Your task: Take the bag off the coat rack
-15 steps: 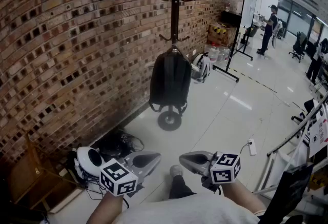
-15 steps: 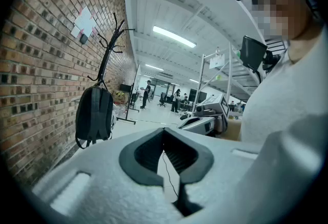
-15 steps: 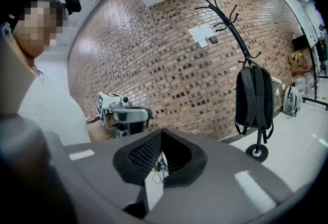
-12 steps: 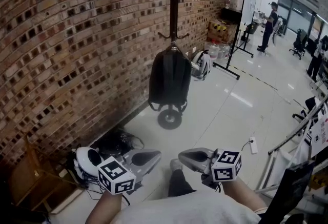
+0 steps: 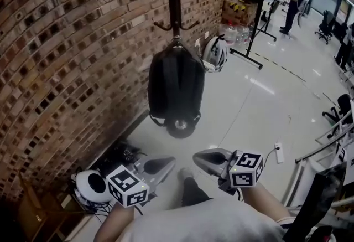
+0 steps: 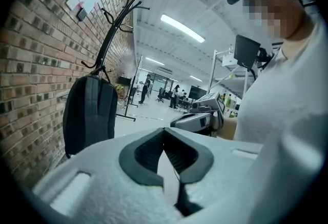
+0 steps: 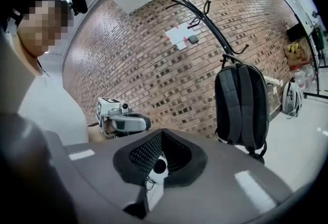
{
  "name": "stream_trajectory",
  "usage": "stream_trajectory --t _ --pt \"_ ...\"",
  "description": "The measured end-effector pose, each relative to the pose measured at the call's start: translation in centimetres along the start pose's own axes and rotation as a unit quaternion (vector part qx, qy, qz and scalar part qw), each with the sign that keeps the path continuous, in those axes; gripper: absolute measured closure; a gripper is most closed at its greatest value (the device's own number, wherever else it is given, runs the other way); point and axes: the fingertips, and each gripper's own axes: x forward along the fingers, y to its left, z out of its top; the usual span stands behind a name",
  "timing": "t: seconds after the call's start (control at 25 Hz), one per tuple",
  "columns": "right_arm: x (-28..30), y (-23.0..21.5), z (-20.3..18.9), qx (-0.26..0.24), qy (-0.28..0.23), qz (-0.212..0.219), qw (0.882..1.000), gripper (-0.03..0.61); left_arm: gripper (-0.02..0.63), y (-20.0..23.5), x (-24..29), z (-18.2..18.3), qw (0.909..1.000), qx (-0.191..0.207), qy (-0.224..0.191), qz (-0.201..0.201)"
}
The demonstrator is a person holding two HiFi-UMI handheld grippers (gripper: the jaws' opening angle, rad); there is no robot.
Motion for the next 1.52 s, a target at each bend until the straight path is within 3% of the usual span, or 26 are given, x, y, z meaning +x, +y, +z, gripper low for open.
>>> stream_trajectory --t 0.28,0.48,0.6,0.76,1.04,1.16,1.36,1.52 --pt "1.8 -14.9 9.6 -0.023 0.004 -0.027 0.999 0.583 0.612 13.7 8.1 7.7 0.9995 -0.005 0.009 0.029" --pt "3.3 -22.0 14.6 -0.029 -0.005 -0.039 0.999 0.534 0.612 21.8 9.8 11.6 0.9979 -0.006 0.004 0.064" --pt "3.7 -25.0 16.2 -0.028 -0.007 -0.049 0.998 0.5 0.558 24.6 10.2 12.6 0.9978 -0.008 0.005 0.066" --pt "4.2 -28.0 17.1 -0.051 0.004 -0.062 0.997 0.477 0.439 28.1 11.0 12.6 0.9979 0.01 0.029 0.058" --pt "5.2 -32.7 17.7 -0.066 0.015 -0.09 0.994 0.334 0.275 33.7 11.6 13.0 0.9967 0.04 0.05 0.049" --pt "5.6 -34.4 17.9 -0.073 0.016 -0.103 0.992 0.308 0.179 35.6 12.1 12.5 0.9961 0.044 0.067 0.037" --pt "6.7 -36.3 17.5 -0.072 0.023 -0.098 0.992 0.187 0.11 37.8 13.4 11.6 0.9951 0.043 0.088 0.008" --pt "7.8 -37.3 16.4 -0.071 0.041 -0.087 0.993 0.15 0.106 39.3 14.5 11.0 0.994 0.05 0.097 0.005"
